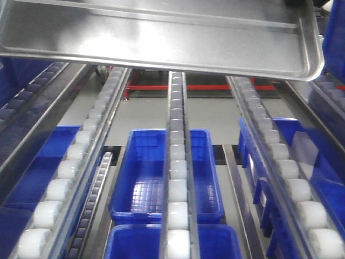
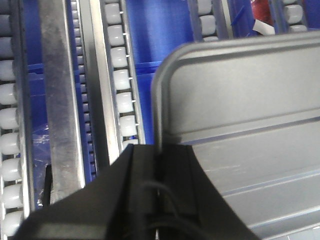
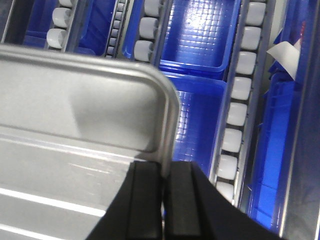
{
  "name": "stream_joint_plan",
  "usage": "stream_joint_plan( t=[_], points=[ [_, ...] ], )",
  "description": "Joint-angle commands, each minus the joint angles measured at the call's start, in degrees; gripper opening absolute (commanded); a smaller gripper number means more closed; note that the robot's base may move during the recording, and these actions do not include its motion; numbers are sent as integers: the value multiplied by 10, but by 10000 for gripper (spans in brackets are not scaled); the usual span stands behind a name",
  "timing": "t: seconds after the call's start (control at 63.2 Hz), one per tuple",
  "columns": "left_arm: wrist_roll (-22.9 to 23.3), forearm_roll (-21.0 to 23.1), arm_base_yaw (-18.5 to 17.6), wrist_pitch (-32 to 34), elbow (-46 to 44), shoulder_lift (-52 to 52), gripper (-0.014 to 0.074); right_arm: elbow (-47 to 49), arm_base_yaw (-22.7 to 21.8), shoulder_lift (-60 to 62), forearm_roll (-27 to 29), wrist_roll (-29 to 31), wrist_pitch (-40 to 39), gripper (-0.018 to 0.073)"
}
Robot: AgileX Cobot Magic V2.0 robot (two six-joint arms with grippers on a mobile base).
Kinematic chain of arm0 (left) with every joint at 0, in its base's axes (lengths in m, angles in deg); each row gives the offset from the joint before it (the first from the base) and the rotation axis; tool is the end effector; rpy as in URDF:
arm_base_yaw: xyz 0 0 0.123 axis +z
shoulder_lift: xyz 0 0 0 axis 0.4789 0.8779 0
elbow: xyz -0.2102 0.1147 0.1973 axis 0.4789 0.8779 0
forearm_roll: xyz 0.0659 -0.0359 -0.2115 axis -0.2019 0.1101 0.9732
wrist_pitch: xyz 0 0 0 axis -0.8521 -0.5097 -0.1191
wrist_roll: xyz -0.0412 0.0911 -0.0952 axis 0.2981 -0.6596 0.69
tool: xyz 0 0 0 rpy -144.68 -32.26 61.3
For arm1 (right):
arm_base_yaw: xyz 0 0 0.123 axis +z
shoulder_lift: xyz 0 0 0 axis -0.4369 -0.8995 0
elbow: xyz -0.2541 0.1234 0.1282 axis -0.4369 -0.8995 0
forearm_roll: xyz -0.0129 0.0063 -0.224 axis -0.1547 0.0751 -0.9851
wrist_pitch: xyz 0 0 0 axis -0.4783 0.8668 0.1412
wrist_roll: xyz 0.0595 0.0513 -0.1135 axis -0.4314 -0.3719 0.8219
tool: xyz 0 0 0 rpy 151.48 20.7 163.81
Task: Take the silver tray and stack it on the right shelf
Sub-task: 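Hold the tray raised with both grippers while the base backs away, then carry the tray with both grippers while the base drives to another shelf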
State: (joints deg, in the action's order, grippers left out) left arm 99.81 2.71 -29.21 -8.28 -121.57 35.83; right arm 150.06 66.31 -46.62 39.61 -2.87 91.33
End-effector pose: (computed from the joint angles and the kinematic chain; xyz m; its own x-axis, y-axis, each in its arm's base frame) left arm 0.1634 -0.1468 0.3819 -0.7119 0.1551 -0.6849 0.2628 0.9633 -0.0550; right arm 0.1804 0.1152 0.3555 -0.7469 0.0131 -0.6648 -0.1701 0.9628 0.2100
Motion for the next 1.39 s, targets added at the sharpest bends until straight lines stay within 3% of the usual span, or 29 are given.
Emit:
stream_joint_plan(
  t=[0.0, 1.377],
  points=[
    [-5, -38, -3, -14, -17, -10, -101, 21, -4, 12, -36, 10, -15, 57],
    [-5, -38, -3, -14, -17, -10, -101, 21, -4, 12, -36, 10, -15, 57]
  ],
)
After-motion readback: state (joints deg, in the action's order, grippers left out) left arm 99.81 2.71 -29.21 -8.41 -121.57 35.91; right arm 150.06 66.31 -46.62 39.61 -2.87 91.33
